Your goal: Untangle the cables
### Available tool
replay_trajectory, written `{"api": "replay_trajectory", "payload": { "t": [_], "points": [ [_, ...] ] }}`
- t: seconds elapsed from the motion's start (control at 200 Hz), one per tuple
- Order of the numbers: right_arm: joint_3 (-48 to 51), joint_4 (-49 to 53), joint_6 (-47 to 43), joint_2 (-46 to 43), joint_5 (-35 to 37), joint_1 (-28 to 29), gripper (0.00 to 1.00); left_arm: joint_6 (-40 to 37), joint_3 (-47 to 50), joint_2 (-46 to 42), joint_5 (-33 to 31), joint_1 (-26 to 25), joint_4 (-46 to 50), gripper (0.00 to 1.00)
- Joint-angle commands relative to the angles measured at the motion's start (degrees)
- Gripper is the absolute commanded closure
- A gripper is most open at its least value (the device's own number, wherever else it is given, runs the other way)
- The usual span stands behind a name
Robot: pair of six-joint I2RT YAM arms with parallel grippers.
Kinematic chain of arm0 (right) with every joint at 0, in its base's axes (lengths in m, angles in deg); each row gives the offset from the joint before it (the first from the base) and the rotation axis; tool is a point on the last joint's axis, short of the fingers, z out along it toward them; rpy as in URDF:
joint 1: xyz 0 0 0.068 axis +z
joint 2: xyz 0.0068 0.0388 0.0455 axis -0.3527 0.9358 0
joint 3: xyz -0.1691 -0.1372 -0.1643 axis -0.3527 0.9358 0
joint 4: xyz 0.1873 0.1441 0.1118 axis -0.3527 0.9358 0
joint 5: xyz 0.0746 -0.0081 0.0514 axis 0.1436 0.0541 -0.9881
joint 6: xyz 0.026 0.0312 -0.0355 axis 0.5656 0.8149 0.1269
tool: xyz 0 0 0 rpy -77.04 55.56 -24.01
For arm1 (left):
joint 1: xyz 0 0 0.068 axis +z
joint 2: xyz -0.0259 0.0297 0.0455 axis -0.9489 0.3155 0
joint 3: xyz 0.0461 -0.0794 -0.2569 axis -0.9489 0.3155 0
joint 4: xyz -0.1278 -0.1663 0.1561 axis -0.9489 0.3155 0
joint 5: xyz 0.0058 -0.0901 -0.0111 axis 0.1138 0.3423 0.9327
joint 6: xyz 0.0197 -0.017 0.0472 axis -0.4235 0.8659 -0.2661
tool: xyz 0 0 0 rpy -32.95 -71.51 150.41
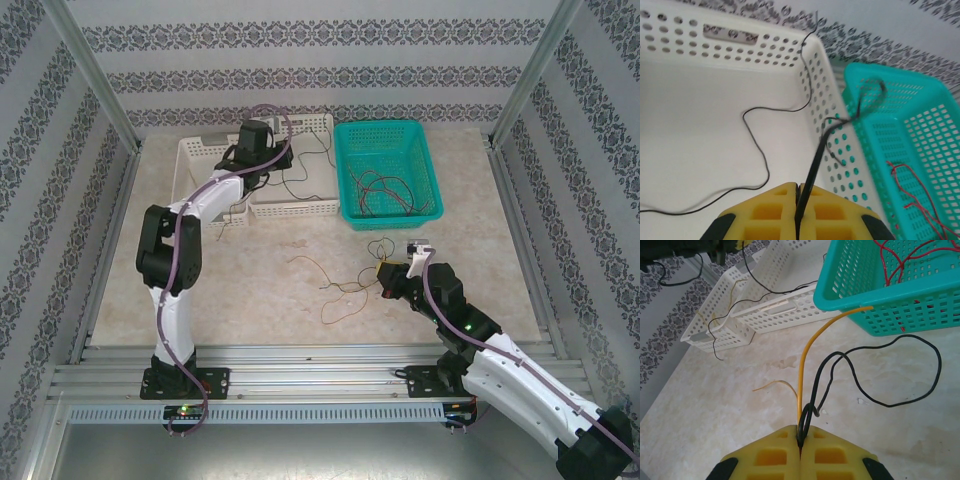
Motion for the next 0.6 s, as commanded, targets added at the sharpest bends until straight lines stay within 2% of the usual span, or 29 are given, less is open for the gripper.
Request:
{"api": "replay_trajectory", "payload": {
  "t": [0.0, 0.06, 0.17, 0.275, 0.595],
  "points": [
    [-1.82, -0.38, -0.95, -0.11, -1.38, -0.2, 1.0, 0.86, -1.29, 1.16, -1.66, -0.24, -1.58, 1.0],
    [-1.82, -0.39, -0.93, 0.18, -1.51, -0.1, 1.0, 0.76, -2.92, 2.56, -0.99, -0.25, 0.52, 1.0],
    [-1.86, -0.16, -0.92, 0.24, -1.47, -0.13, 1.0, 0.53, -4.44, 3.17, -0.08, -0.36, 2.3, 0.81],
    [-3.63, 0.3, -0.88, 0.03, -1.51, -0.05, 1.0, 0.04, -5.95, 2.49, 0.64, -0.58, 3.95, 0.55],
    [-5.32, 1.4, -0.48, -0.27, -0.82, 0.14, 1.0, -3.09, -9.73, -1.54, -1.29, -1.55, 12.19, 0.1]
  ]
}}
